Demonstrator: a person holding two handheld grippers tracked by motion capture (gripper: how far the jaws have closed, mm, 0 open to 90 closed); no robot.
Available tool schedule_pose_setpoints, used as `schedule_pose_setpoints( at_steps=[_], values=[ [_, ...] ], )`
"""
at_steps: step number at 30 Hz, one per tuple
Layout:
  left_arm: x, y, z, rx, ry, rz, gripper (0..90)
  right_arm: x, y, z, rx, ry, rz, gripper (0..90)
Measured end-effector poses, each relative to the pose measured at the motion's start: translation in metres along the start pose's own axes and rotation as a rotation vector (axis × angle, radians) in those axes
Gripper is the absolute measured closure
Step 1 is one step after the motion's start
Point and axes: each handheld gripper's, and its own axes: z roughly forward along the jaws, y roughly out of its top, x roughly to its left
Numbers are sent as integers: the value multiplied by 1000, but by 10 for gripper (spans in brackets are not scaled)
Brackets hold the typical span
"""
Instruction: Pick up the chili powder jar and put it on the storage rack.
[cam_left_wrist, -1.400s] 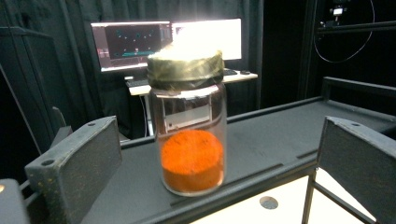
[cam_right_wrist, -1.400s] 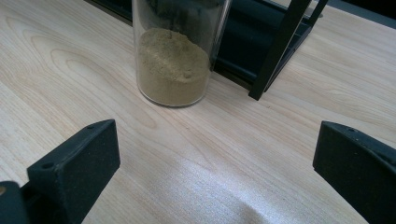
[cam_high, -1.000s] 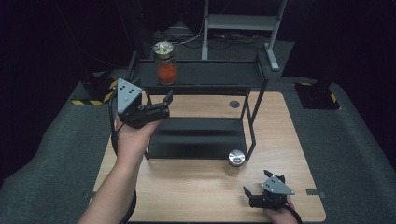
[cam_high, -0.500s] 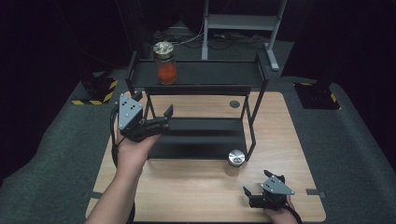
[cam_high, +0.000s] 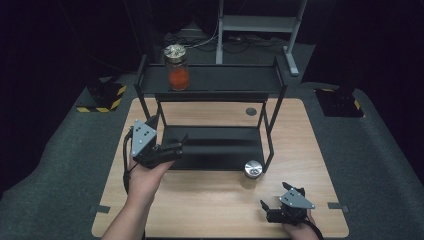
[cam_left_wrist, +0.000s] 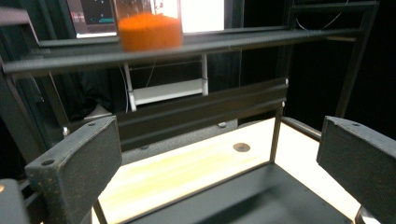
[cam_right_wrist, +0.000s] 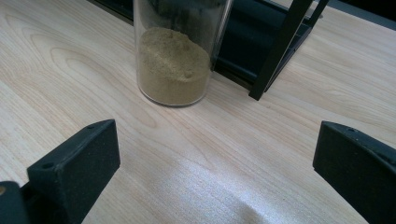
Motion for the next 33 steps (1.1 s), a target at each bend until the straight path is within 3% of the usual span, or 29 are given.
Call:
schedule_pose_setpoints(
  at_steps=[10,23,27,33],
  values=[
    [-6,-33,-5,57,-7,19,4,1,0,0,1,-2,-2,0],
    [-10,-71,-7,127,-38,-11,4,1,1,0,2,-4,-9,0],
    [-12,-88,-6,163,-50,-26,4,2,1,0,2,-5,-11,0],
    [-14,-112,-7,227,-49,-14,4,3,1,0,4,-7,-14,0]
  ],
)
